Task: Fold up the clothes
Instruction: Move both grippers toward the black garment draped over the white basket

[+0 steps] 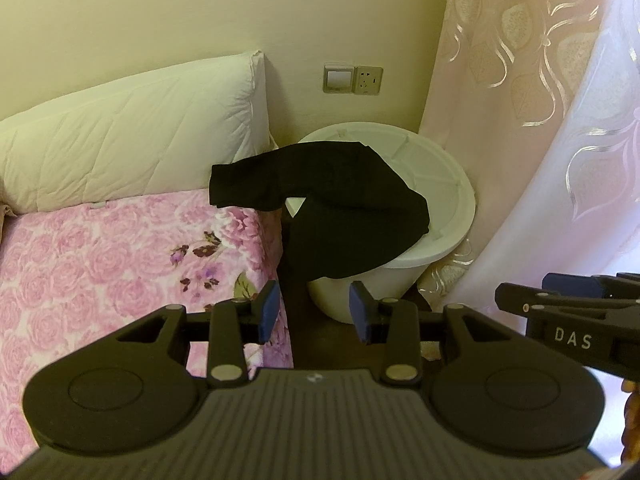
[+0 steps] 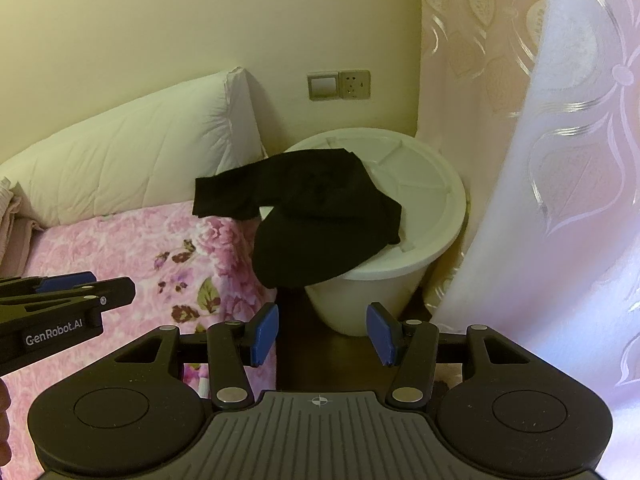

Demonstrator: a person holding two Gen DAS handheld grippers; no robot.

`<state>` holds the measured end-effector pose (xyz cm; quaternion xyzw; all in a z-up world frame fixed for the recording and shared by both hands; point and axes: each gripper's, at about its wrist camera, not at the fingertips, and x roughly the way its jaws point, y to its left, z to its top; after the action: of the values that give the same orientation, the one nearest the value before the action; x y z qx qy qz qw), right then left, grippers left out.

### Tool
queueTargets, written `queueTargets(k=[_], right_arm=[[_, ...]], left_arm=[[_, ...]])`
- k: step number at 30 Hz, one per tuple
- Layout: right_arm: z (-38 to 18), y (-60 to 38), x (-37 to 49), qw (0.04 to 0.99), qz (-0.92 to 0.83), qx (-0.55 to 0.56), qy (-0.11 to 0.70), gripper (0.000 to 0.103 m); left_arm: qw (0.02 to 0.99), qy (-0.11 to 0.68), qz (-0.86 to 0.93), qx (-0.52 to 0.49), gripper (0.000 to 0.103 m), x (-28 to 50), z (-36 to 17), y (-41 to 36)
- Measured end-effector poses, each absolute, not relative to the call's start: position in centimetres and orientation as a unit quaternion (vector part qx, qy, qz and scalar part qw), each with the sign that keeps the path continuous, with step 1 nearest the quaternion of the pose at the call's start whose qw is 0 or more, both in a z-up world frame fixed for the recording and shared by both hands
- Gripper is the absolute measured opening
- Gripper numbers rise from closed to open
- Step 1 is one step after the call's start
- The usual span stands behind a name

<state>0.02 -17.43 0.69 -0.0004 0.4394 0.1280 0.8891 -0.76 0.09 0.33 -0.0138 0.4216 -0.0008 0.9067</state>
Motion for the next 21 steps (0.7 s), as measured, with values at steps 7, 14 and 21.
queueTargets(k=[7,14,21], right_arm=[[0.7,-16.9,-0.6,0.891,0.127,-0.005,0.437,0.053],[0.9,-16.2,-1.1,0.893,0.127,-0.010,0.432,0.053],[1.0,-15.6,-1.4,0.897,0.122,-0.008,0.426,0.053]], left_arm=[[0.908,0.418,-0.002,-0.016,0.034,-1.4,0.5,0.7],[0.912,0.409,-0.002,-0.016,0.034,-2.3,0.8,1.3],[0.913,0.408,0.002,-0.020,0.034,-2.5,1.1,2.5]])
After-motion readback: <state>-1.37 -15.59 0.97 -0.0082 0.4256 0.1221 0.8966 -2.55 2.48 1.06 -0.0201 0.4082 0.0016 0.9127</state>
